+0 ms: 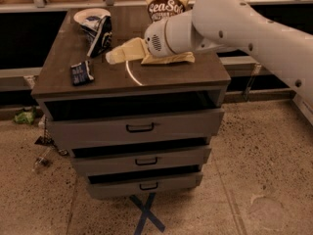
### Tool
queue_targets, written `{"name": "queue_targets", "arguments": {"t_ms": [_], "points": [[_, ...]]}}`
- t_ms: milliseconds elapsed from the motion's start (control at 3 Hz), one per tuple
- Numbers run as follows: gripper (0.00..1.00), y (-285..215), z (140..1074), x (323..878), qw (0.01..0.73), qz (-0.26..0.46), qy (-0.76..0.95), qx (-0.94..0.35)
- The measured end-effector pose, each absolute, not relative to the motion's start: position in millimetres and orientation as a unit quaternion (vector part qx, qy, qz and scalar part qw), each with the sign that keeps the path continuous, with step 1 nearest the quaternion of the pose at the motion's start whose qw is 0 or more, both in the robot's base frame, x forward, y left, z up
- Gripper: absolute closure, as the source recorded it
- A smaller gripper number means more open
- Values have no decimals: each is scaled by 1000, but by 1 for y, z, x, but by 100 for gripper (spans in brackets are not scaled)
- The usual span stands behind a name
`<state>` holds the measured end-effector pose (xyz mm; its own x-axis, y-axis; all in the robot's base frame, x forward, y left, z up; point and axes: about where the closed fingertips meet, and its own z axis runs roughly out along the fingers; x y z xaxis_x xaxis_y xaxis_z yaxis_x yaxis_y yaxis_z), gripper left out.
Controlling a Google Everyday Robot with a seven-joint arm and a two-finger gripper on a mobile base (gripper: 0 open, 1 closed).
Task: Pick blue chip bag
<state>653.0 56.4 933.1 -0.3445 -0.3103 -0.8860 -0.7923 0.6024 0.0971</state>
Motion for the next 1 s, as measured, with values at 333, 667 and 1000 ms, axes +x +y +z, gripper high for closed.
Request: {"name": "queue_targets", "arguments": {"t_ms": [333,667,1000], "points": [[0,60,937,657,453,275,777,-339],[0,63,937,657,457,285,774,-332],[0,75,942,674,482,281,760,-333]]}}
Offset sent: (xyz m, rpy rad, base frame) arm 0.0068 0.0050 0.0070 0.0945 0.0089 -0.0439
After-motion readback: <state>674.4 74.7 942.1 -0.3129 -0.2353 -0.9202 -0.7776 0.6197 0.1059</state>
